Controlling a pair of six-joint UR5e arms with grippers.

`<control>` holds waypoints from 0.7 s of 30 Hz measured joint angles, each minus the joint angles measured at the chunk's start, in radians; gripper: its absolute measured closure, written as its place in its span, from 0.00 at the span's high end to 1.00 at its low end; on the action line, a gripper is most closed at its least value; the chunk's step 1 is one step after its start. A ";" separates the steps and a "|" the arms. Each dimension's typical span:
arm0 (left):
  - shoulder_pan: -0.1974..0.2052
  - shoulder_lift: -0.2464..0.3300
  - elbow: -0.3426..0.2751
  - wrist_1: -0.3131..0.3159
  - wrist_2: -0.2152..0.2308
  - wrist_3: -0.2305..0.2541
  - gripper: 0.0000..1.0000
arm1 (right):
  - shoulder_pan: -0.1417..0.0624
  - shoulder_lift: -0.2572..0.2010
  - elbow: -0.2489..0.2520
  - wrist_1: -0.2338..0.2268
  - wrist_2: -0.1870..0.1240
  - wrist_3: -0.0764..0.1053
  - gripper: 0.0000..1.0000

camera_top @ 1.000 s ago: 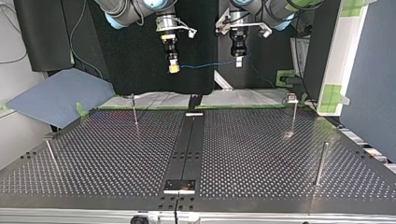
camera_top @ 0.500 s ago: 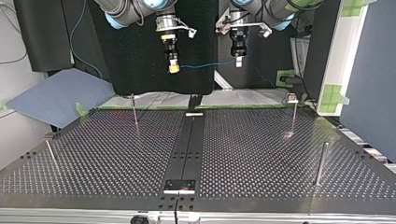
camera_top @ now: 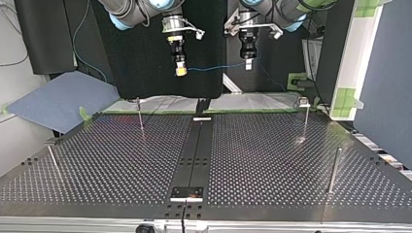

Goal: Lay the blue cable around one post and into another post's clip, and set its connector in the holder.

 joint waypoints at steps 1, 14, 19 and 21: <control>0.000 0.000 0.000 0.000 0.000 0.000 0.00 | 0.000 0.000 0.000 0.000 0.000 0.000 0.00; 0.000 0.000 0.000 0.000 0.000 0.000 0.00 | 0.000 0.000 0.000 0.000 0.000 0.000 0.00; 0.000 0.000 0.000 0.000 0.000 0.000 0.00 | 0.000 0.000 0.000 0.000 0.000 0.000 0.00; 0.000 0.000 0.000 0.000 0.000 0.000 0.00 | 0.000 0.000 0.000 0.000 0.000 0.000 0.00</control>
